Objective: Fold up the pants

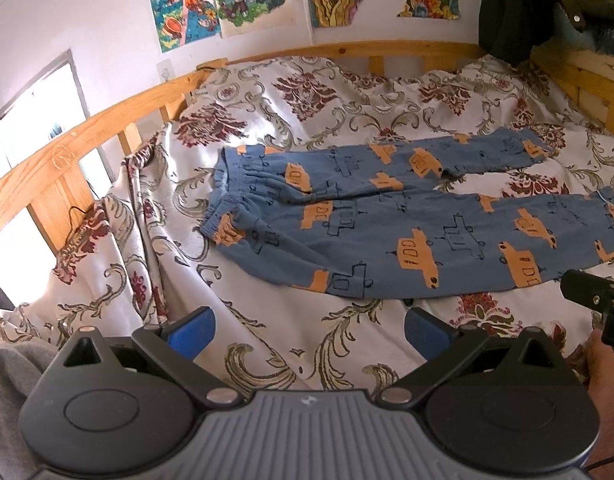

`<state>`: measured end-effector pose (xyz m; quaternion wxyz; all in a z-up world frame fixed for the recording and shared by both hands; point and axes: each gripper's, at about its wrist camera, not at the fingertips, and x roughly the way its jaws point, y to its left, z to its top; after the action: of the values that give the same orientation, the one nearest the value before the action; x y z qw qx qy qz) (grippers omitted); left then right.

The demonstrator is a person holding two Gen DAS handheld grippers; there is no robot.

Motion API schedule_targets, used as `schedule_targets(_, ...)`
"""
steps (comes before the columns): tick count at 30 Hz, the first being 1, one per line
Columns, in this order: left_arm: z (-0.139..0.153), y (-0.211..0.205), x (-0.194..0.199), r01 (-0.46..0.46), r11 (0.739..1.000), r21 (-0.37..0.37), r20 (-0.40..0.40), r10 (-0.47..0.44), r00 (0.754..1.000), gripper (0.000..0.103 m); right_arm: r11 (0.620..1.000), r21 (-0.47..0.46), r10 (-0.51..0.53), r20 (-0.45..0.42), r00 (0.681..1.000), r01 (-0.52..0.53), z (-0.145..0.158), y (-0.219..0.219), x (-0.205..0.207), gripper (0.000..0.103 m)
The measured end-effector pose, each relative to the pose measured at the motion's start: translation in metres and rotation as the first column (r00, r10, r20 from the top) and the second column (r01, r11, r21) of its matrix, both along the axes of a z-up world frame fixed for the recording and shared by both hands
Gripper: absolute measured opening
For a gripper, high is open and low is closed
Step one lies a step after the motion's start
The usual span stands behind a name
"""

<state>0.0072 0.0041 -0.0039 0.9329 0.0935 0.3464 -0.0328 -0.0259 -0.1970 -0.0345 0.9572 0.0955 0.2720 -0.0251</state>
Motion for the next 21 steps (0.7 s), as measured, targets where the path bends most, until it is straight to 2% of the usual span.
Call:
schedule_targets(4,0.008,0.000,0.011,0.011,1.000,-0.026,-0.079,-0.013,0.997,0.103,0.999,0.030,-0.030,-0.013,0.999,0.030,0.001,-0.008,0.002,0.102)
schedule_targets(10,0.022,0.005,0.045,0.038,0.993,-0.113,-0.146,-0.054,0.988,0.103,0.994,0.092,-0.054,-0.041,0.998,0.057,0.011,-0.025,0.015,0.103)
schedule_targets(15,0.028,0.002,0.099,0.034,0.994,-0.099,-0.169,-0.051,0.984,0.103,0.999,0.043,0.002,-0.078,0.997,0.001,0.014,-0.035,0.039,0.103)
schedule_targets(21,0.031,-0.006,0.182,0.008,0.988,-0.153,-0.151,-0.031,0.988,0.103,0.997,-0.038,0.061,-0.045,0.997,-0.063,0.024,-0.062,0.097,0.103)
